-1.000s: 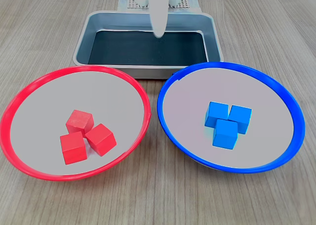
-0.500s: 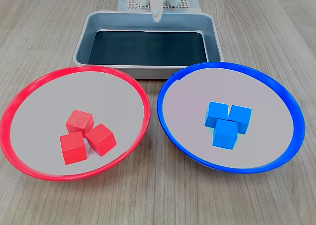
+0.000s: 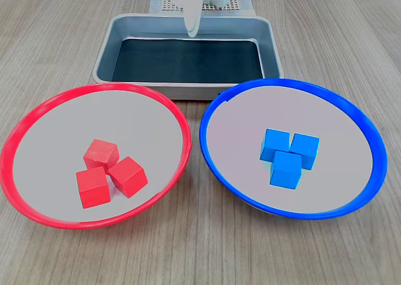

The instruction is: Resolve any anomalies and move all blocks to matching dishes

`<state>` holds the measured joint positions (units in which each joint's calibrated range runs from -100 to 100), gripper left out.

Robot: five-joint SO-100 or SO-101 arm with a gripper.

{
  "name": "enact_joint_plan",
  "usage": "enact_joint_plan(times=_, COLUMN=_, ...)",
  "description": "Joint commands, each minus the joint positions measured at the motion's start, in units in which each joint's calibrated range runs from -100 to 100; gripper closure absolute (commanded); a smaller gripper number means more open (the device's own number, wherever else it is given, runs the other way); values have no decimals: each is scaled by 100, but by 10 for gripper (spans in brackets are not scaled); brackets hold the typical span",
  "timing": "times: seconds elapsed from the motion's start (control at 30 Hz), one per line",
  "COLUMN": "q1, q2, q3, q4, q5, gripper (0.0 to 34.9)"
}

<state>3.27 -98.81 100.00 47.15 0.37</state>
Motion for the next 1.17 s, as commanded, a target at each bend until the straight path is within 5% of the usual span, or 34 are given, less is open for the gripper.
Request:
enact_joint_plan(times=0.0, q1=63, q2=-26, q3=0, q4=19, q5=-15, gripper=347)
enact_joint_plan(times=1.13, q1=7, q2=-26, q3=0, q4=19, q5=24, gripper=346)
